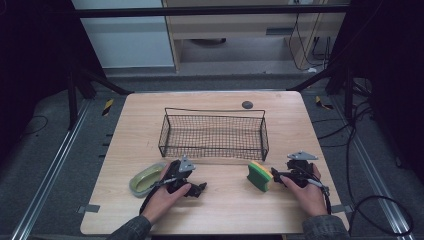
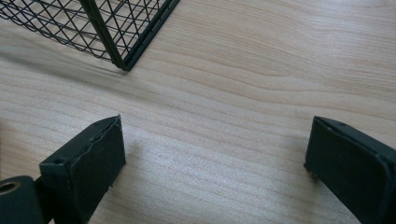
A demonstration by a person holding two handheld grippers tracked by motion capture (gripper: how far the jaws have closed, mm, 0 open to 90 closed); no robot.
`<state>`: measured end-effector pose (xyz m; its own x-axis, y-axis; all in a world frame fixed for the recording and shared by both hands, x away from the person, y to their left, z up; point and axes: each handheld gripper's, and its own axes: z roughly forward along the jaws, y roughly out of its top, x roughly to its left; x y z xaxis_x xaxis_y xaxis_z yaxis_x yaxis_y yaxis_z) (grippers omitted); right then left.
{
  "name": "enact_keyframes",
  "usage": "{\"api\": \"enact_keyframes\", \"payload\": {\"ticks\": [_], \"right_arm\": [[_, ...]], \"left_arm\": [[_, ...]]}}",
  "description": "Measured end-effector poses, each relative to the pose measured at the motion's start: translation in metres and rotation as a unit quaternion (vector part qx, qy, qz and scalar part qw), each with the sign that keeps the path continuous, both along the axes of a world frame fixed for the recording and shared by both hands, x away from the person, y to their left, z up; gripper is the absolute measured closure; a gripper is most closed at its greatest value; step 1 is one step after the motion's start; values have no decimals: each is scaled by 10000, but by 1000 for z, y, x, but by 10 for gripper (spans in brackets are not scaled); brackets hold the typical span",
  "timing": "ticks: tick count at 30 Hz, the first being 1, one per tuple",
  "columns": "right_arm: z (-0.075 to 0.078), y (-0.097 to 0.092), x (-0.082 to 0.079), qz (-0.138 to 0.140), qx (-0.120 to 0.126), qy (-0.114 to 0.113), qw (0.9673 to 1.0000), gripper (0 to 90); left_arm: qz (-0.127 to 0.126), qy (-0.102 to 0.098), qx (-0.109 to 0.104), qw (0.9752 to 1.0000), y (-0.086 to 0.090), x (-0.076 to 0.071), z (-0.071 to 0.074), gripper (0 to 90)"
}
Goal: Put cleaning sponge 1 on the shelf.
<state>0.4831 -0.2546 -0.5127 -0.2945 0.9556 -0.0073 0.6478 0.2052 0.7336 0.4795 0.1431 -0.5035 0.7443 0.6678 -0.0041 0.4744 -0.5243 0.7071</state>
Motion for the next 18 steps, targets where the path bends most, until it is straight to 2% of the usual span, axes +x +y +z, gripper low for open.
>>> {"api": "enact_keyframes", "payload": {"ticks": [2, 4, 6, 7, 9, 14, 15, 16, 18], "right_arm": [[0, 0, 0, -8, 1, 4, 10000, 48], [0, 0, 0, -11, -3, 13, 10000, 46], [0, 1, 0, -14, 3, 8, 10000, 45], [0, 1, 0, -21, 5, 13, 10000, 45], [0, 1, 0, -17, 5, 10, 10000, 45], [0, 1, 0, -15, 4, 9, 10000, 45], [0, 1, 0, -18, 5, 14, 10000, 45], [0, 1, 0, -19, 3, 15, 10000, 44], [0, 1, 1, -17, 4, 16, 10000, 43]], "left_arm": [[-154, -67, -113, 9998, 3, -2, 7, 36], [-233, -290, -78, 9993, 6, -7, 17, 34], [-276, -348, -47, 9990, 10, -11, 24, 35], [-261, -305, -27, 9992, 13, -12, 27, 37], [-165, -283, -119, 9994, 21, -14, 31, 45], [17, -511, -32, 9987, 42, -11, 40, 46], [17, -511, -32, 9987, 42, -11, 40, 47], [100, -443, -79, 9989, 50, -9, 43, 48], [135, -440, -43, 9989, 57, -8, 48, 49]]}}
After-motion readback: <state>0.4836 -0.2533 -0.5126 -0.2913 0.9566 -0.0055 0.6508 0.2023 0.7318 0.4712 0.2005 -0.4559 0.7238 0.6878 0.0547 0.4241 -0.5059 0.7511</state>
